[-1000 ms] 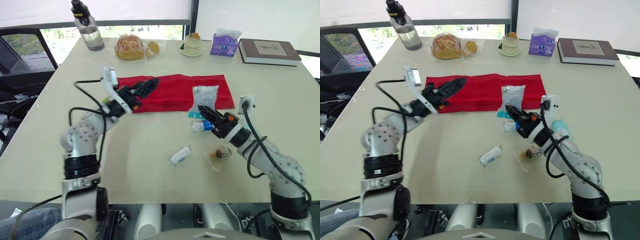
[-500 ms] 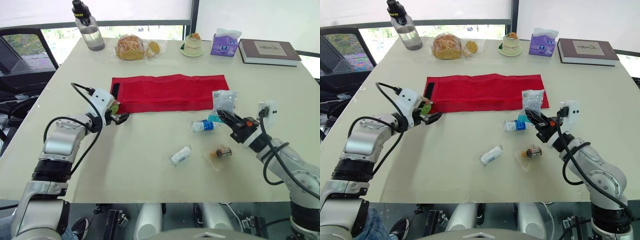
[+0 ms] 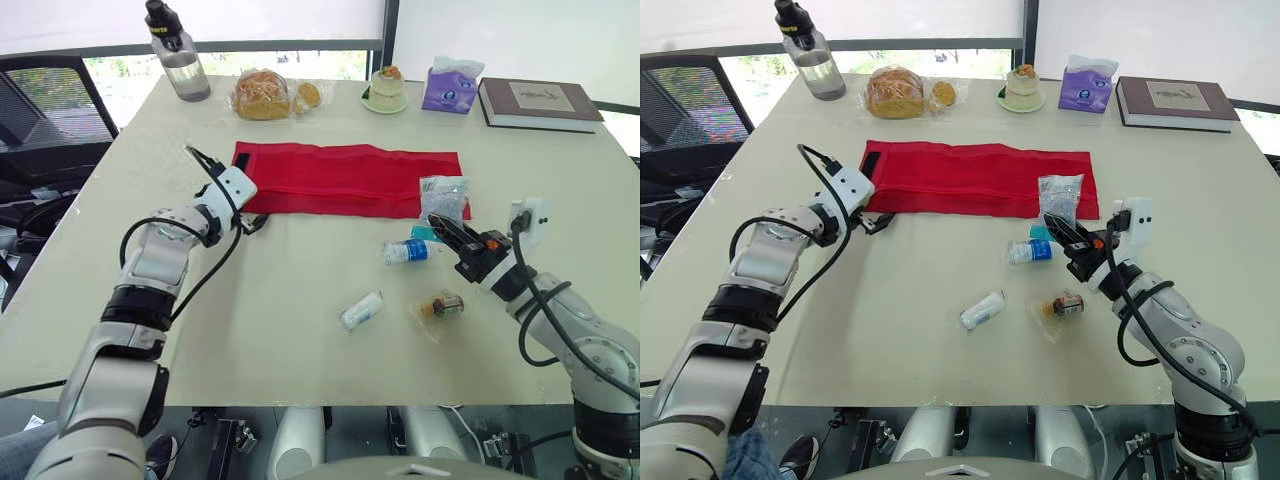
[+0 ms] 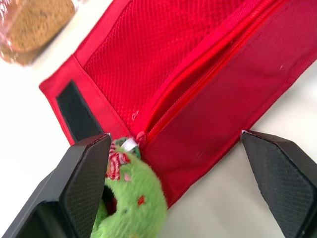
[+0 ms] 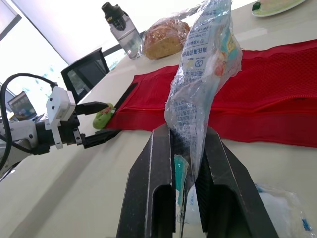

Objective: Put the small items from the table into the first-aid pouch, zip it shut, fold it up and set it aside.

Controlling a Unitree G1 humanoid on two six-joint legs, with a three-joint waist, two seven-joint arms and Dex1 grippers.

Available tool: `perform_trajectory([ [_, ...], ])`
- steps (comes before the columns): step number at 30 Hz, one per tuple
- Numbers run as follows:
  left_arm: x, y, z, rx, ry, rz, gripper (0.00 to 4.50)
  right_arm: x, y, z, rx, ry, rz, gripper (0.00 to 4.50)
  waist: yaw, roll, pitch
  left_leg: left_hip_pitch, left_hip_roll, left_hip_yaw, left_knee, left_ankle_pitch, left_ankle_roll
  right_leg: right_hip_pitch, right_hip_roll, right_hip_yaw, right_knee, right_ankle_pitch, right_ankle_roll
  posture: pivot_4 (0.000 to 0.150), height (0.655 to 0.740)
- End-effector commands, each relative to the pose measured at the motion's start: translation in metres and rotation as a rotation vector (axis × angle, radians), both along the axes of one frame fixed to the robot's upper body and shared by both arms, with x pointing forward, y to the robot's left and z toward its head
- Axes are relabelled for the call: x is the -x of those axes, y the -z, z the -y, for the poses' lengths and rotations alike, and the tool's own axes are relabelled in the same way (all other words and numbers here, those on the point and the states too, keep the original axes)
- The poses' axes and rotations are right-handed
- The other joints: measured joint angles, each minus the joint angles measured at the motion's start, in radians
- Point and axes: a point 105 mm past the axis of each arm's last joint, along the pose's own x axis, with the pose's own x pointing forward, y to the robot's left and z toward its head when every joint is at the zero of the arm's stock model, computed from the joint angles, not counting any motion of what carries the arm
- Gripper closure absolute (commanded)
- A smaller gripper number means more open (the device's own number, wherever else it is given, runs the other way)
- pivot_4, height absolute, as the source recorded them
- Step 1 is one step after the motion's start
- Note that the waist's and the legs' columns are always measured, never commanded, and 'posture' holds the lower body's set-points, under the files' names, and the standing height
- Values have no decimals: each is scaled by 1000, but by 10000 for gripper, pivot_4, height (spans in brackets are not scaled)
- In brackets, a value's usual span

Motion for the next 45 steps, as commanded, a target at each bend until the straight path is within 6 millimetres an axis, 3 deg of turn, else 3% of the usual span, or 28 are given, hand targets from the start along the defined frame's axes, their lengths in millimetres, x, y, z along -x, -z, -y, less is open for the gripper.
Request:
perform_trajectory([
  [1,-6,-23,7,-5,36,82,607,4,-12,-4,-1,-16,55,44274,-1,0,0,0,0,0,0,0,0,0,0,0,0,0,0,1500,7400],
  [8,-4,-33,8,-11,50,108,607,5,-10,-5,-4,-10,51,44274,-4,0,0,0,0,0,1,0,0,-2,0,1,4,0,0,1500,7400],
  [12,-15,-33,7,-71,23,137,607,5,-9,-7,-6,-12,52,44274,-3,0,0,1,0,0,2,0,0,-2,1,1,7,0,0,1500,7400],
  [24,-43,-10,13,-298,13,117,607,5,-9,-9,-19,-2,58,44274,-1,-1,0,0,0,0,6,0,0,-2,2,2,8,0,0,1500,7400],
  [30,-50,-11,20,-373,17,161,607,7,-8,-9,-26,18,56,44274,-1,-1,-1,0,0,0,6,0,0,-2,2,2,9,0,0,1500,7400],
  [34,-53,-14,23,-370,6,182,12320,8,-7,-9,-28,21,55,44274,-2,-1,-1,0,0,1,7,0,0,-2,2,2,9,0,1,1500,7400],
  [38,-53,-15,28,-349,28,176,33208,9,-7,-9,-27,23,55,44274,-4,-1,0,0,0,1,7,0,0,-2,2,3,9,1,1,1500,7400],
  [41,-51,-11,37,-325,74,163,43818,9,-7,-9,-26,23,54,44274,-3,-1,0,-1,0,1,7,0,0,-2,3,2,9,1,1,1500,7400],
  [45,-45,0,60,-316,184,137,44701,9,-5,-11,-26,17,50,44274,4,-1,-1,-1,0,1,7,0,0,-2,2,2,8,1,1,1500,7400],
])
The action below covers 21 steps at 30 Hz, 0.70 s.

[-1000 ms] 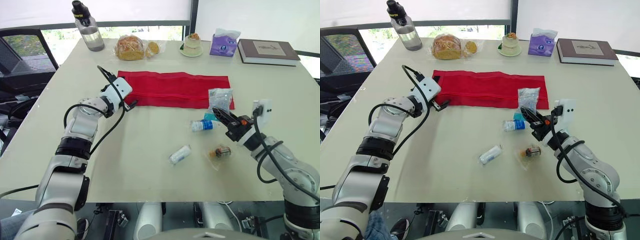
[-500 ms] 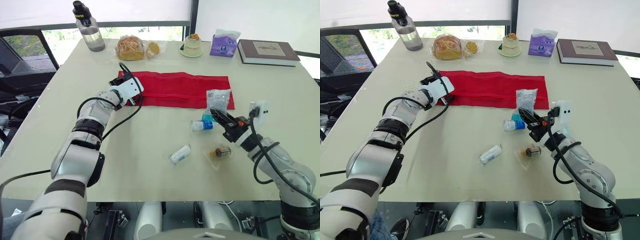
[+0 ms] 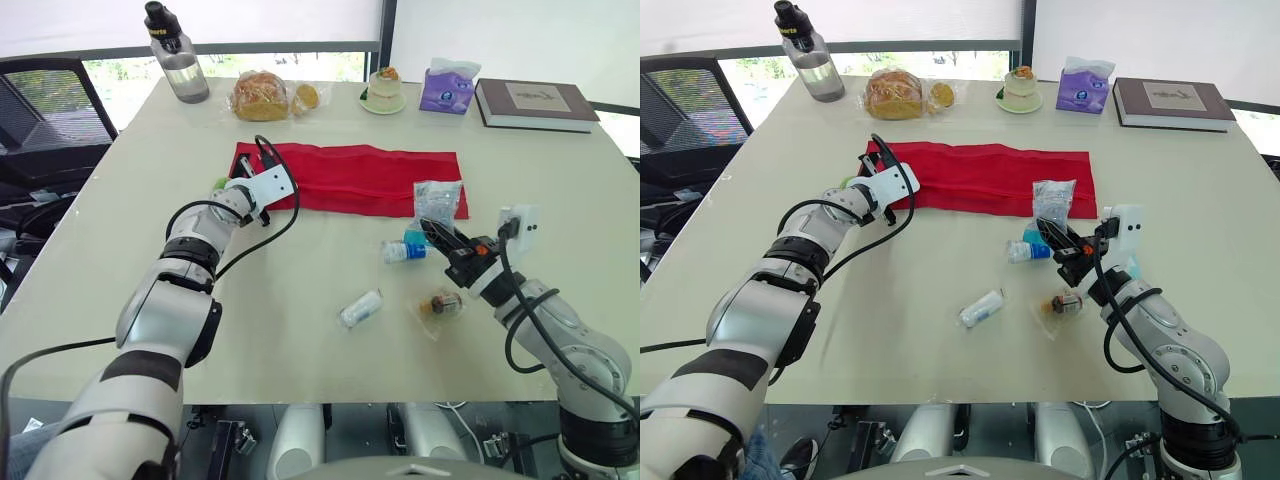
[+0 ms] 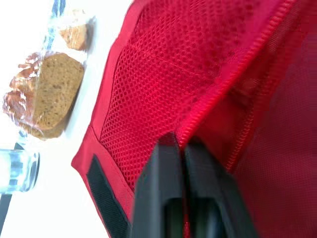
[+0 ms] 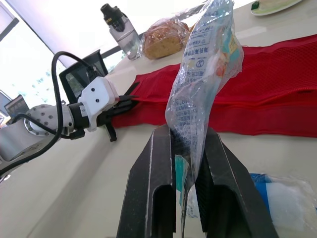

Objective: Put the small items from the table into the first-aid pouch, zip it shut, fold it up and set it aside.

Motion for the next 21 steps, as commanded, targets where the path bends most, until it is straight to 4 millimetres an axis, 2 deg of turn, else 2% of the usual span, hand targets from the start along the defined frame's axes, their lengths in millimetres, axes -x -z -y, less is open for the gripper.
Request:
perform_trajectory([
  [1,3,-4,27,17,115,7,44701,5,-12,-2,-14,-4,55,44274,4,0,0,0,0,0,0,0,0,0,0,0,0,0,0,1500,7400],
  [4,13,2,66,15,257,-30,44701,5,-11,-3,-22,-9,44,44274,6,0,0,0,0,0,1,0,0,0,0,0,0,0,0,1500,7400],
  [7,26,11,87,-15,337,-85,44701,5,-7,-4,-23,-14,28,44274,8,0,0,0,0,0,1,0,0,0,-1,0,0,0,0,1500,7400],
  [12,44,12,121,10,397,-130,44701,5,-3,-6,-14,-23,8,44274,4,0,0,0,0,0,1,0,0,0,0,0,0,0,0,1500,7400],
  [15,47,17,130,11,392,-151,44701,3,-3,-7,-16,-24,7,44274,3,0,0,0,0,-1,1,0,0,0,0,0,1,0,0,1500,7400],
  [18,49,17,130,5,384,-164,44701,3,-2,-8,-20,-23,6,44274,-1,0,0,0,0,-1,2,0,0,1,0,0,1,0,0,1500,7400],
  [21,51,12,127,38,365,-143,36372,4,-2,-9,-22,-21,4,44274,-3,0,0,0,0,-1,2,0,0,1,0,0,1,0,0,1500,7400],
])
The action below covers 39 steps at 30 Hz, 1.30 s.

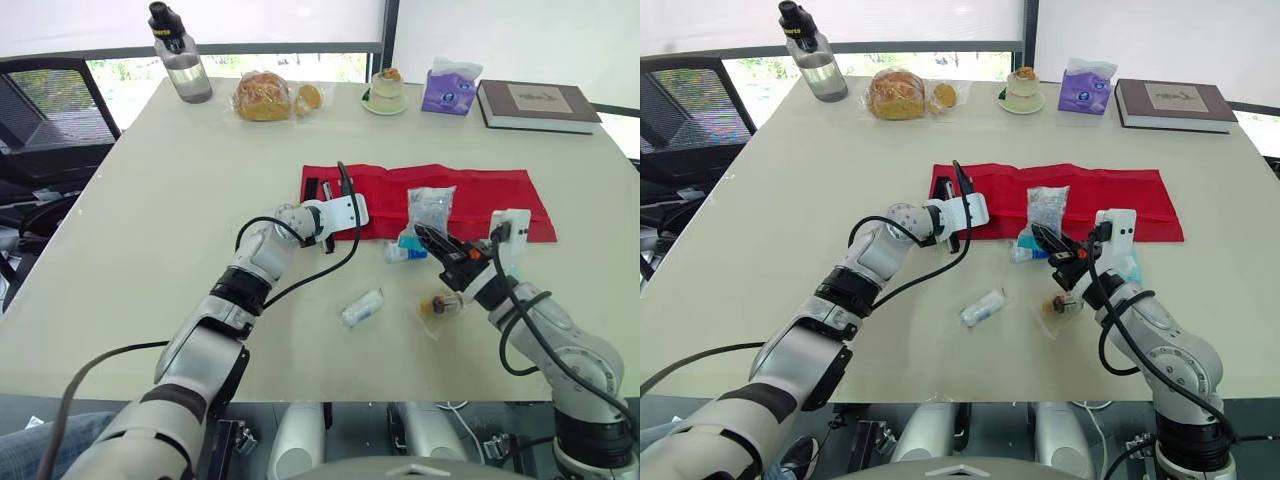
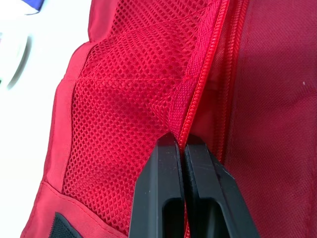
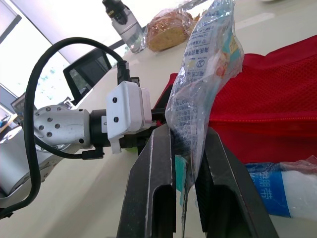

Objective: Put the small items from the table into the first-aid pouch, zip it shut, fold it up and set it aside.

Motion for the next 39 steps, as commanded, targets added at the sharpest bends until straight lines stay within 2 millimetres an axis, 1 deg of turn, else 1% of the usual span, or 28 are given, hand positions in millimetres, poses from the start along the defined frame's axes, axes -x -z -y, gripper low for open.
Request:
perform_trajectory([
  [1,6,-9,4,41,0,26,32258,3,-9,-2,-6,-6,39,44274,0,0,0,0,0,0,0,0,0,0,0,0,0,0,0,1500,7400],
  [3,9,-9,0,37,-1,45,23338,4,-8,-2,-7,-5,39,44274,-1,0,0,0,0,0,0,0,0,0,0,0,0,0,0,1500,7400],
  [4,10,-8,-5,22,-16,67,18171,3,-8,-2,-7,-4,39,44274,-1,0,0,0,0,0,0,0,0,0,0,0,0,0,0,1500,7400],
  [5,10,-8,-11,2,-31,91,16182,3,-8,-2,-9,-3,40,44274,0,0,0,0,0,0,0,0,0,0,0,0,0,0,0,1500,7400],
  [6,10,-8,-16,-18,-47,111,13174,3,-8,-2,-9,-2,40,44274,-1,0,0,0,0,0,0,0,0,0,0,0,0,0,0,1500,7400],
  [11,5,-6,-38,-75,-127,143,13174,3,-7,-3,-13,-5,39,44274,-3,0,0,1,1,0,0,0,0,0,1,1,1,0,0,1500,7400],
  [13,1,-5,-42,-73,-155,146,13174,3,-7,-4,-12,-10,39,44274,-2,0,0,1,1,0,0,0,0,0,1,1,1,0,0,1500,7400],
  [14,0,-5,-43,-71,-164,146,18440,3,-7,-4,-11,-12,40,44274,-2,0,0,1,1,1,0,0,0,0,1,1,0,0,0,1500,7400],
  [15,-2,-4,-44,-70,-170,146,22168,3,-7,-4,-9,-12,41,44274,-3,0,0,1,1,1,0,0,0,0,1,1,0,0,0,1500,7400],
  [19,-5,-3,-44,-58,-177,142,43148,2,-7,-2,-1,-11,45,44274,-3,0,0,1,1,1,0,0,0,0,1,1,1,0,0,1500,7400],
  [20,-5,-3,-43,-55,-176,143,44843,2,-7,-1,0,-11,46,44274,-2,1,-1,1,1,1,0,0,0,0,1,1,1,0,0,1500,7400],
  [26,-1,-9,-34,28,-133,102,44843,3,-8,-3,0,-21,44,44274,-1,1,-1,1,1,1,0,0,0,0,1,1,0,0,0,1500,7400],
  [29,0,-27,-22,125,-107,67,44843,5,-8,-18,-42,-100,11,44274,-2,1,0,1,1,1,0,0,0,0,1,1,0,0,0,1500,7400],
  [31,1,-34,-16,158,-91,53,44843,2,-6,-25,-62,-126,-34,44274,-1,1,0,1,1,1,0,0,0,0,1,1,0,0,0,1500,7400],
  [35,4,-39,-9,162,-66,52,44843,-4,-4,-35,-57,-175,-72,44274,0,1,0,0,1,0,0,0,0,0,1,0,0,0,0,1500,7400],
  [37,8,-40,-3,163,-50,49,44843,-14,1,-42,-53,-195,-120,44274,-1,1,0,0,1,1,0,0,0,0,1,1,0,0,0,1500,7400],
  [39,10,-40,0,165,-44,47,44843,-24,6,-44,-54,-187,-158,44274,-2,1,0,0,1,1,0,0,0,0,1,1,0,0,0,1500,7400],
])
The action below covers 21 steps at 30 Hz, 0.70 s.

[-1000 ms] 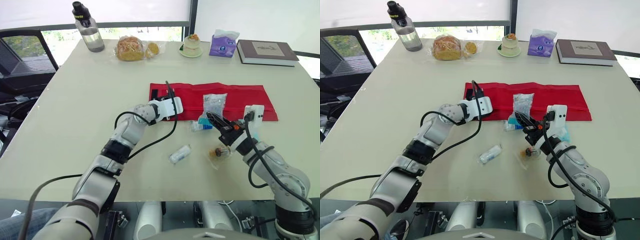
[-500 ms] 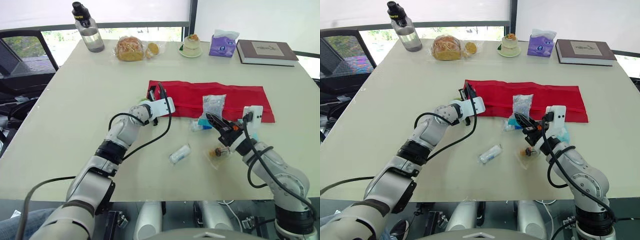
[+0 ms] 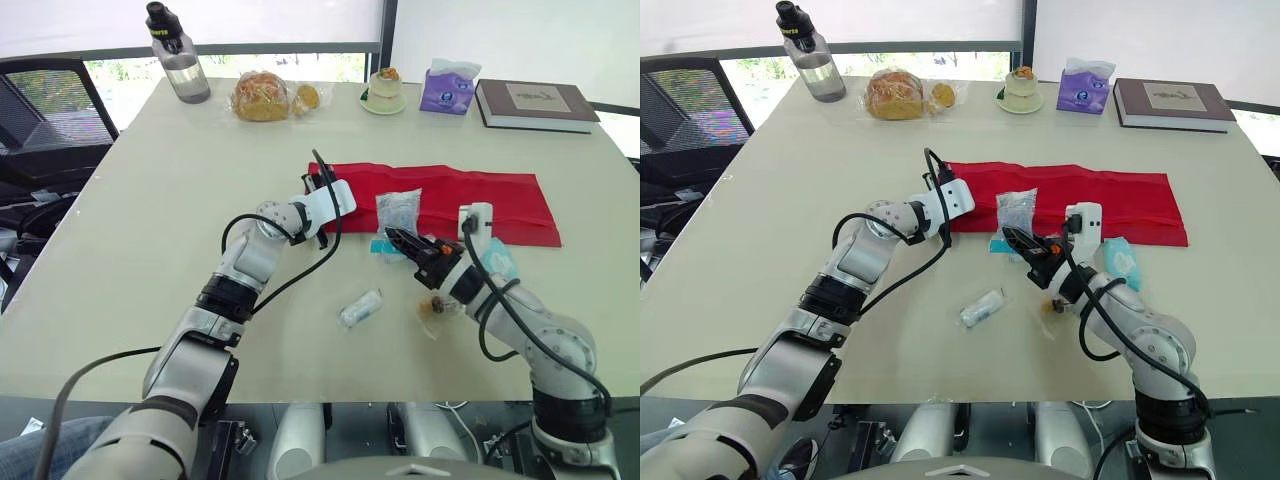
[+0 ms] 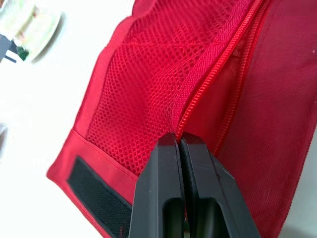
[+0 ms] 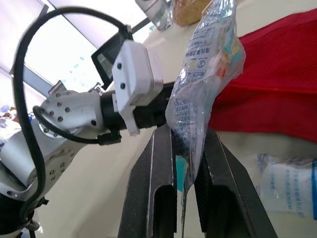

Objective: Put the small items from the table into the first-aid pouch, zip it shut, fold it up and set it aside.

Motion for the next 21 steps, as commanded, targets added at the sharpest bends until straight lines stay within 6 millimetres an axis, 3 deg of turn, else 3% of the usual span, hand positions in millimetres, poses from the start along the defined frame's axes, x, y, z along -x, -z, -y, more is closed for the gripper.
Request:
perform_trajectory([
  [1,6,-17,12,21,38,57,44843,-9,0,-7,-27,-14,-48,44274,0,0,0,0,0,0,0,0,0,0,0,0,0,0,0,1500,7400],
  [11,16,-15,17,-13,0,132,44843,-23,7,-30,-166,-85,-203,44274,-1,0,0,0,0,-1,-1,0,0,0,0,0,0,0,0,1500,7400],
  [21,20,-11,13,-52,-73,237,44843,-25,12,-43,-246,-117,-302,44274,-1,0,0,0,0,-1,-1,0,0,-1,0,0,0,0,0,1500,7400],
])
